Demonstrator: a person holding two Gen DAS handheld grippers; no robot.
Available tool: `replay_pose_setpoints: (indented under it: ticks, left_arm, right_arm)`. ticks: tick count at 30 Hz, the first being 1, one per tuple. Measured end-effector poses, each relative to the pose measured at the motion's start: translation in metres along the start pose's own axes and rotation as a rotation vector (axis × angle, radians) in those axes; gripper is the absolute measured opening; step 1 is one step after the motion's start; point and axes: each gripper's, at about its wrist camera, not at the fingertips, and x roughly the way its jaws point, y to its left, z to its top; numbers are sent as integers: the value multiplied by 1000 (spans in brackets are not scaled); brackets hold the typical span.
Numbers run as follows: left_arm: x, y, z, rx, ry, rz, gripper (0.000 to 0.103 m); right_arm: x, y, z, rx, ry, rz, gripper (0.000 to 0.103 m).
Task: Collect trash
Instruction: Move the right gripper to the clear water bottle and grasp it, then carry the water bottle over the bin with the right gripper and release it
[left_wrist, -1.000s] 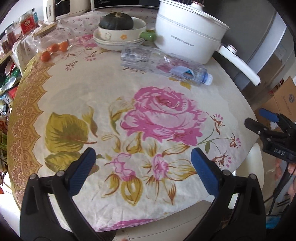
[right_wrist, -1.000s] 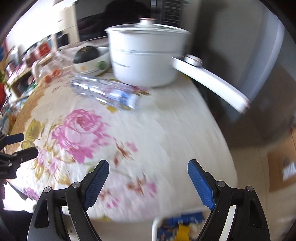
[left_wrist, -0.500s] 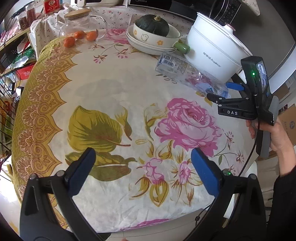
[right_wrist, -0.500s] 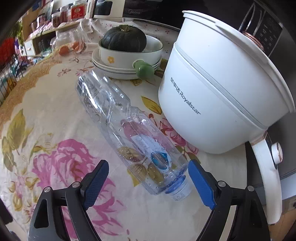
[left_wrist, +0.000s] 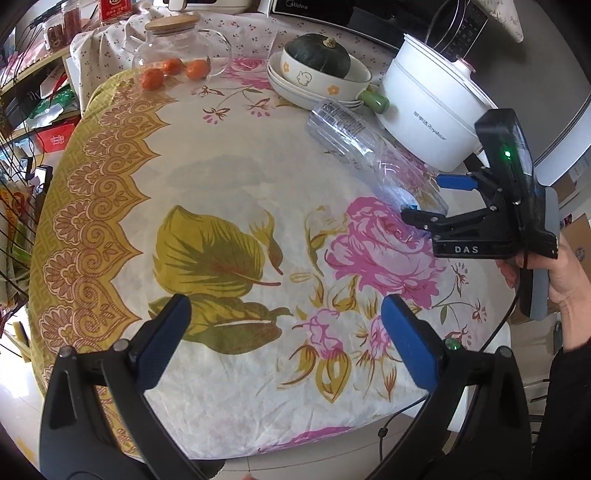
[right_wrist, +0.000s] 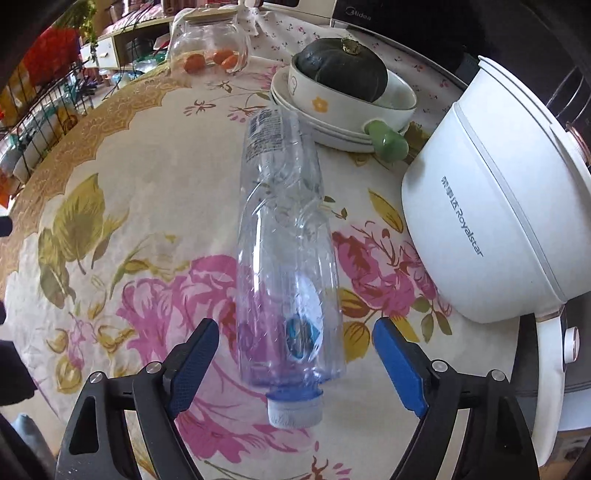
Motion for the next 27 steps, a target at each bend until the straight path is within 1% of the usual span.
replay_pose_setpoints:
  ticks: [3, 5, 6, 8, 11, 13, 18, 22, 27]
  left_arm:
    - [-1, 2, 0, 8, -14, 25, 102]
    - [-1, 3, 0, 19, -20, 55, 102]
    - [0, 3, 0, 23, -21, 63, 102]
    - [0, 3, 0, 28, -23, 64, 102]
    - [0, 0, -2, 41, -27, 66, 102]
    - [2, -5, -4, 49, -21, 61, 102]
    - [-2, -27, -12, 88, -21, 13, 102]
    - [-4, -50, -23, 129, -12, -32, 102]
    - [-6, -85, -37, 224, -7, -62, 102]
  right_arm:
    - [17, 2, 16, 33, 39, -2, 87]
    - [30, -4, 17, 71, 74, -8, 87]
    - [34, -4, 16, 85, 82, -9, 84]
    - [40, -2, 11, 122, 94, 12, 67]
    - [32, 1, -4, 168, 68, 21, 66]
    - [18, 2, -19, 197, 46, 1, 65]
    - [-26, 3, -58, 224, -8, -59, 63]
    - [-60, -7, -96, 278, -44, -87, 63]
    - [-109, -13, -158, 337, -79, -111, 63]
